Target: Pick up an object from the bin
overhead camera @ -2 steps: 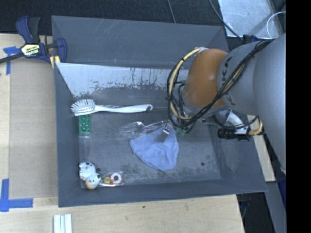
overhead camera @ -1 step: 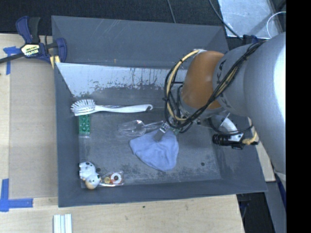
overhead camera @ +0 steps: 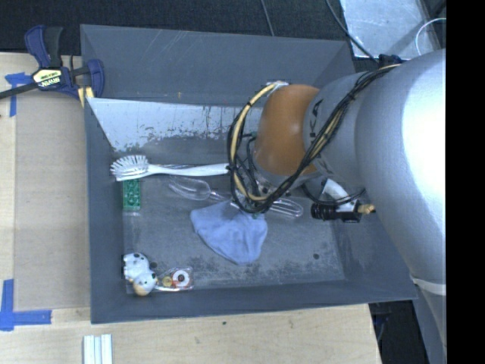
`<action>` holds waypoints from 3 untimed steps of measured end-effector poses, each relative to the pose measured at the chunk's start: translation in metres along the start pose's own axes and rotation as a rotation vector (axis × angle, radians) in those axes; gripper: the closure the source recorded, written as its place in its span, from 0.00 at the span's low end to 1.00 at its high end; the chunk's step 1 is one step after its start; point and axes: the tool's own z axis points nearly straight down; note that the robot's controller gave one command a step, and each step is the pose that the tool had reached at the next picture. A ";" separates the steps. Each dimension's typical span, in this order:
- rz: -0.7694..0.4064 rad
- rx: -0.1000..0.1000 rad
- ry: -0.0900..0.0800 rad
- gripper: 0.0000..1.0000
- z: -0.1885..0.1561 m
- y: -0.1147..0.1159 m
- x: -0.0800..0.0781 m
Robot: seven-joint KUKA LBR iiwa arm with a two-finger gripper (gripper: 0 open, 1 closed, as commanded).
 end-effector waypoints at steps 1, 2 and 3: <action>-0.001 0.000 0.000 1.00 0.000 0.000 0.000; -0.001 0.000 0.000 1.00 0.000 0.000 0.000; -0.218 -0.003 -0.006 1.00 0.001 -0.025 -0.060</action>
Offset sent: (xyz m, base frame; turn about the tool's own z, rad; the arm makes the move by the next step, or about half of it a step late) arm 0.0000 0.0000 0.0000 0.0000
